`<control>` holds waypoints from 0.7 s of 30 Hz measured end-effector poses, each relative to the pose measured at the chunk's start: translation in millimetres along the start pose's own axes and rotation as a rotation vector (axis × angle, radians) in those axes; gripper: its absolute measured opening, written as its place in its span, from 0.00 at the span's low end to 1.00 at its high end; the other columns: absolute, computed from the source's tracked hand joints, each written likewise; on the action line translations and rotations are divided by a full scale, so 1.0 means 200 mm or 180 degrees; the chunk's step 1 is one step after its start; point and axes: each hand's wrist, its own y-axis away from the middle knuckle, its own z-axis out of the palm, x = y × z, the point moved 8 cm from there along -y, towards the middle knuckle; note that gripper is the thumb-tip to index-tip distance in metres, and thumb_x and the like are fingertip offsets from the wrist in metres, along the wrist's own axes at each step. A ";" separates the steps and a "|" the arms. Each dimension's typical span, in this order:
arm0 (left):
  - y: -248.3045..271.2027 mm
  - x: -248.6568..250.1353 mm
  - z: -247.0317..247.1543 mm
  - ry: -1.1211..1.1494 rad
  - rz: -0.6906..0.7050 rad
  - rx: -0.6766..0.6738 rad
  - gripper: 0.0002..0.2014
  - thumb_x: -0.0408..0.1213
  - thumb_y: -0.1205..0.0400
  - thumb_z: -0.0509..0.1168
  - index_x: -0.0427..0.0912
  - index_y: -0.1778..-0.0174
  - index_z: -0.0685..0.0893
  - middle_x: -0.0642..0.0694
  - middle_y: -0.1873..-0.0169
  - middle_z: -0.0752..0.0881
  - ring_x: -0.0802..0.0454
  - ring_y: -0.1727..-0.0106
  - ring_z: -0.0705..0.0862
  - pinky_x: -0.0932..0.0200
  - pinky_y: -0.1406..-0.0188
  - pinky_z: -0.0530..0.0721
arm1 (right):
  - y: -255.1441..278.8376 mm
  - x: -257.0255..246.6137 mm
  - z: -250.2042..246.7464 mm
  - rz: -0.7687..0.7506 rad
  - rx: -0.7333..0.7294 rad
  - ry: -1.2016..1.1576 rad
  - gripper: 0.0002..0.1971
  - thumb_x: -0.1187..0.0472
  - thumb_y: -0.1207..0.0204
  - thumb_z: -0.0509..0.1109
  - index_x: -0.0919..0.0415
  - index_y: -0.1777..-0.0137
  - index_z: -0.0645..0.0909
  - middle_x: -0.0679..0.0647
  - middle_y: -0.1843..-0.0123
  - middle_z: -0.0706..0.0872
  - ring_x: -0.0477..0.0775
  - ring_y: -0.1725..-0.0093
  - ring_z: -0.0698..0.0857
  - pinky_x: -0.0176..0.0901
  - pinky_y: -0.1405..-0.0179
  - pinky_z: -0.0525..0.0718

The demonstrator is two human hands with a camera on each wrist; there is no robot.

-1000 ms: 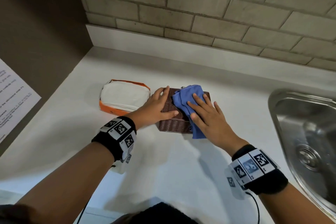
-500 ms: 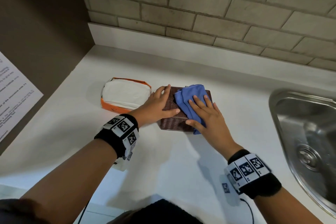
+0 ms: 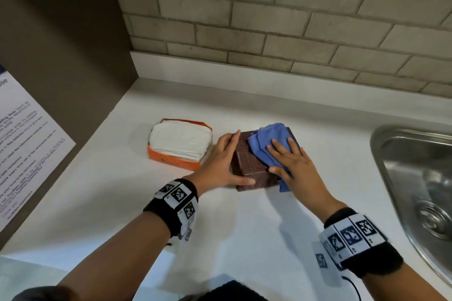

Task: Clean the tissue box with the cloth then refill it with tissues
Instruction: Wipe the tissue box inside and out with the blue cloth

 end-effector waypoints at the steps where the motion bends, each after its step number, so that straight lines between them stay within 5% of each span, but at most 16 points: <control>1: 0.00 -0.01 0.00 0.0141 0.0011 0.0052 0.64 0.57 0.37 0.80 0.51 0.17 0.39 0.48 0.20 0.51 0.48 0.18 0.54 0.51 0.18 0.58 | 0.00 -0.04 0.03 -0.0106 -0.0044 0.0031 0.40 0.29 0.28 0.41 0.49 0.21 0.62 0.38 0.22 0.57 0.54 0.17 0.48 0.47 0.20 0.47; 4: 0.00 -0.03 0.00 0.0360 0.0002 0.0103 0.65 0.54 0.38 0.81 0.49 0.16 0.40 0.48 0.19 0.52 0.50 0.18 0.55 0.52 0.18 0.58 | -0.03 -0.08 0.08 -0.0184 -0.0282 0.0154 0.44 0.25 0.31 0.33 0.46 0.20 0.59 0.42 0.18 0.61 0.54 0.16 0.49 0.50 0.19 0.48; 8: 0.00 -0.03 -0.01 0.0450 0.0018 0.0254 0.63 0.52 0.37 0.81 0.46 0.16 0.43 0.50 0.21 0.54 0.56 0.20 0.56 0.64 0.23 0.56 | -0.12 -0.10 0.05 0.0073 -0.0379 0.0168 0.26 0.41 0.19 0.53 0.40 0.21 0.60 0.42 0.17 0.59 0.55 0.16 0.49 0.55 0.18 0.53; 11: -0.02 -0.02 -0.01 0.0644 0.0127 0.0363 0.59 0.48 0.38 0.83 0.46 0.17 0.52 0.48 0.23 0.58 0.55 0.20 0.59 0.67 0.23 0.58 | -0.13 -0.17 0.07 -0.0091 -0.0368 0.0373 0.24 0.45 0.18 0.55 0.39 0.22 0.62 0.40 0.18 0.61 0.55 0.16 0.49 0.55 0.21 0.53; 14: -0.03 -0.04 0.01 0.0898 0.0095 0.0315 0.55 0.50 0.44 0.82 0.60 0.25 0.56 0.45 0.24 0.62 0.50 0.22 0.66 0.58 0.21 0.64 | -0.04 -0.21 0.12 -0.0354 -0.0465 0.0232 0.28 0.38 0.23 0.47 0.40 0.23 0.65 0.37 0.19 0.61 0.49 0.17 0.48 0.52 0.20 0.50; 18: -0.03 -0.03 0.00 0.1025 0.0119 0.0339 0.55 0.51 0.45 0.81 0.55 0.25 0.56 0.46 0.25 0.66 0.52 0.25 0.69 0.55 0.22 0.67 | -0.08 -0.20 0.10 -0.0318 -0.0544 -0.0035 0.22 0.47 0.18 0.55 0.38 0.24 0.65 0.32 0.21 0.58 0.40 0.20 0.44 0.52 0.19 0.47; 21: -0.01 -0.01 -0.02 0.0912 0.0089 0.0381 0.55 0.45 0.40 0.83 0.50 0.21 0.58 0.48 0.25 0.62 0.53 0.24 0.64 0.53 0.20 0.66 | -0.14 -0.17 0.08 -0.0152 -0.0544 -0.0162 0.22 0.48 0.18 0.57 0.39 0.24 0.66 0.38 0.18 0.62 0.49 0.16 0.47 0.57 0.19 0.50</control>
